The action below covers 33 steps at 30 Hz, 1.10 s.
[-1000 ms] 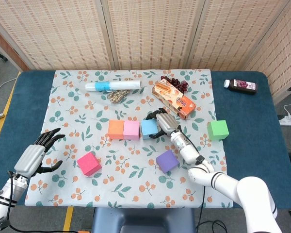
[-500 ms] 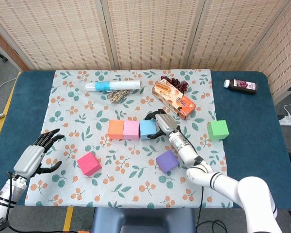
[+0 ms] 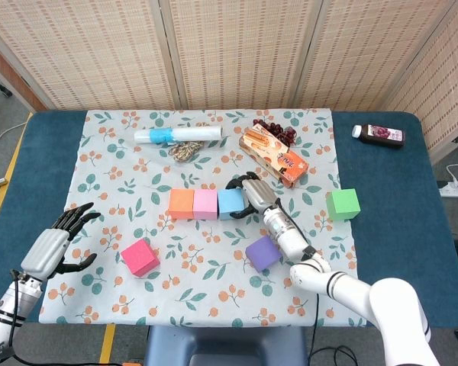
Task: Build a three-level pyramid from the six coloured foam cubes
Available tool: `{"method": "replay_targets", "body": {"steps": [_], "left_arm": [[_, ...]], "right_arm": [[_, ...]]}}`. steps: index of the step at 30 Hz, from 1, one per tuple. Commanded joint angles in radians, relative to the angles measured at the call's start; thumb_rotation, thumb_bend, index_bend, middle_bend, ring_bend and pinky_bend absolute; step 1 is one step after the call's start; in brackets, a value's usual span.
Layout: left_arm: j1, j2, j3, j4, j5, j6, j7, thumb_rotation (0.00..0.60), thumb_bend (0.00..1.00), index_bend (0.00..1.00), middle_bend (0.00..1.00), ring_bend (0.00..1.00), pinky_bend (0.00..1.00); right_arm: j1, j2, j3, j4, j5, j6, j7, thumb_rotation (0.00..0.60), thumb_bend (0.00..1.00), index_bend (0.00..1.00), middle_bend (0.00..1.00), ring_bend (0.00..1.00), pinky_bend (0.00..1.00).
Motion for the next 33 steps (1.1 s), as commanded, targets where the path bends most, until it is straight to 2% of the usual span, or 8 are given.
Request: {"method": "replay_targets", "body": {"steps": [1,33], "left_arm": [[0.0,-0.001,0.0,0.001,0.002,0.001,0.0,0.6,0.32,0.13,0.0,0.0,0.09],[-0.002,-0.006,0.002,0.012,0.003,-0.001,-0.009,0.6,0.32,0.13,0.0,0.0,0.09]], "right_arm": [[-0.002,0.003,0.0,-0.004,0.0,0.003,-0.003,0.6,0.12,0.48,0.4,0.16,0.0],[0.011,-0.022,0.01,0.035,-0.001,-0.007,-0.005,0.6,0.12,0.48,0.4,0.16,0.0]]}}
